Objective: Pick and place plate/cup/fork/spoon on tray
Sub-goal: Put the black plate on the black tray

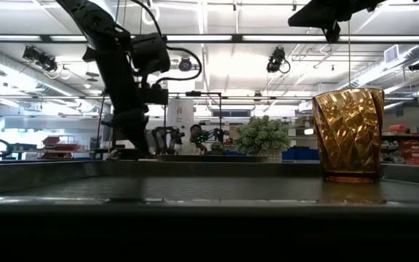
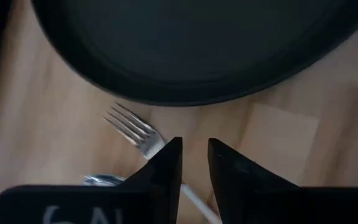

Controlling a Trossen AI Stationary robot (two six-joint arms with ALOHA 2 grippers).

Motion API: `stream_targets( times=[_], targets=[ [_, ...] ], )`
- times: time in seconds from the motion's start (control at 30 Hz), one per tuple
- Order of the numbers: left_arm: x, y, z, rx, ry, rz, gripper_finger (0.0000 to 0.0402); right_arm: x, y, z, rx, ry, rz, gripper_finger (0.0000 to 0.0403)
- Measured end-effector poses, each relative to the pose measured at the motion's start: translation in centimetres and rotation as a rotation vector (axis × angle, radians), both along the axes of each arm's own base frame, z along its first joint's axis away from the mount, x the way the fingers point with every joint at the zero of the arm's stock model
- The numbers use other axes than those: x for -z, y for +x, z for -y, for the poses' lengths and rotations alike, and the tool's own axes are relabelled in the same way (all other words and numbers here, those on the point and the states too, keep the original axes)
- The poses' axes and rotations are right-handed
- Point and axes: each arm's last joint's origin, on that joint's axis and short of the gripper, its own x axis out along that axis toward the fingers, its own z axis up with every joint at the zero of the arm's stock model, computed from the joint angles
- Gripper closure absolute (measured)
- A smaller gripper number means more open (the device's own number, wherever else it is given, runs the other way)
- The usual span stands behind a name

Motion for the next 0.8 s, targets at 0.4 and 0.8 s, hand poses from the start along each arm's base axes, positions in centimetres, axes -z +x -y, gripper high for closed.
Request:
stream_targets(
  times=[0.4,0.8],
  targets=[
    [-0.1,0.6,3.1,0.338,0.240,-0.191,0.0312,0.0,0.0,0.0,0.000,0.000,0.000,0.0392],
    [-0.5,1.7,4.7,0.872,0.475,-0.342,0.0310,0.0,0.0,0.0,-0.002,-0.009,-0.002,0.0392]
  ],
)
